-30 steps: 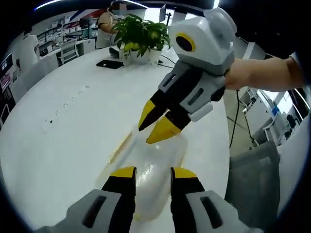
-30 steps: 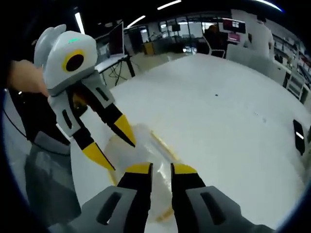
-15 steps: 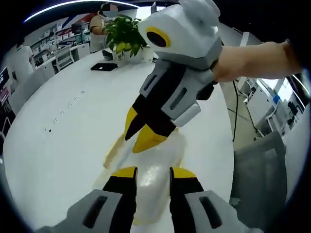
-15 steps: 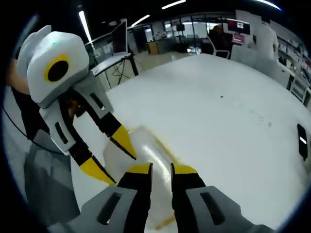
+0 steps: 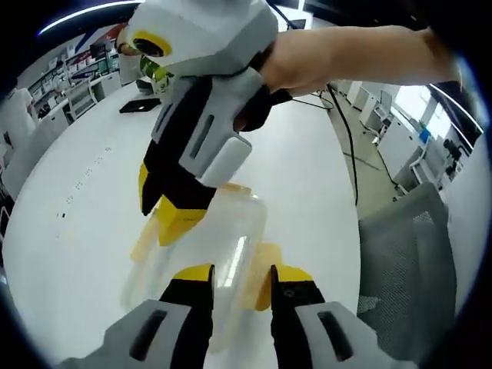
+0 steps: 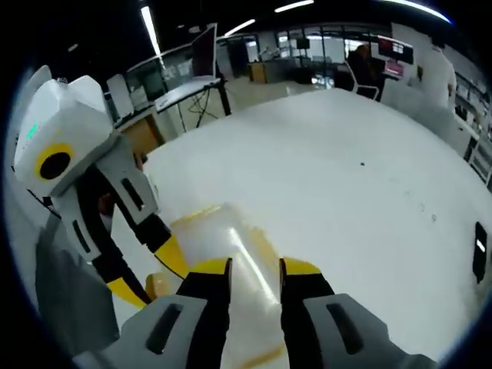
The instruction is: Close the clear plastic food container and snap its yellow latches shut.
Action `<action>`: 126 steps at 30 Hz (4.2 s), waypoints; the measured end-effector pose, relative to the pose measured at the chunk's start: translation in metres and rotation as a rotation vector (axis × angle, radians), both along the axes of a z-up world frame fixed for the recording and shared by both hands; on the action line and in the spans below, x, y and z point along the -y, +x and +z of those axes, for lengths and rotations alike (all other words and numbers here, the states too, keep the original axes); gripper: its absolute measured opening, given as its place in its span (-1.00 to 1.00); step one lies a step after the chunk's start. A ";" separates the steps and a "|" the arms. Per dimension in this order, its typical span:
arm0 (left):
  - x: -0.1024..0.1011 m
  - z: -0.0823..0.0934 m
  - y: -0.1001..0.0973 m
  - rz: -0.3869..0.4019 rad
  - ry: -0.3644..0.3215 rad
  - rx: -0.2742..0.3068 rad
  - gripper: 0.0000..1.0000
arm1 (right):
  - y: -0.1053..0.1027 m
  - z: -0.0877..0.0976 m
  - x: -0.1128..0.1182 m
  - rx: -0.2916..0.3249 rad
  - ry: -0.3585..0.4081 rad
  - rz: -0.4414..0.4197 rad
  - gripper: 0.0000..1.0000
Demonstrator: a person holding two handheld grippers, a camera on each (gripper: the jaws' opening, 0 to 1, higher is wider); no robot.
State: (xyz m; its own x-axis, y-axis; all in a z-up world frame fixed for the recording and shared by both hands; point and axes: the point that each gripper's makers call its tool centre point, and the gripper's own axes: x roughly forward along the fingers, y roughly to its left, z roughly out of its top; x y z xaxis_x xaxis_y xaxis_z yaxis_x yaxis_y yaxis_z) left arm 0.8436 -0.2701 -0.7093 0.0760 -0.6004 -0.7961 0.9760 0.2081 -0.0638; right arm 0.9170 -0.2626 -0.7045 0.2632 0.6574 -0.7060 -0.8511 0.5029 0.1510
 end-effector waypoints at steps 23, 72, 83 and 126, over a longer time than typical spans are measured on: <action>0.007 -0.010 -0.001 -0.205 0.133 0.298 -0.44 | -0.003 -0.007 -0.005 -0.055 -0.019 0.178 -0.47; 0.009 -0.011 0.006 -0.225 0.271 0.204 -0.51 | -0.003 -0.024 -0.008 -0.331 -0.222 0.557 -0.39; 0.008 -0.013 0.006 -0.233 0.299 0.207 -0.53 | -0.005 -0.025 -0.008 -0.358 -0.208 0.545 -0.40; 0.004 -0.004 0.002 -0.177 0.345 0.231 -0.41 | -0.001 -0.006 -0.030 -0.299 -0.209 0.431 -0.35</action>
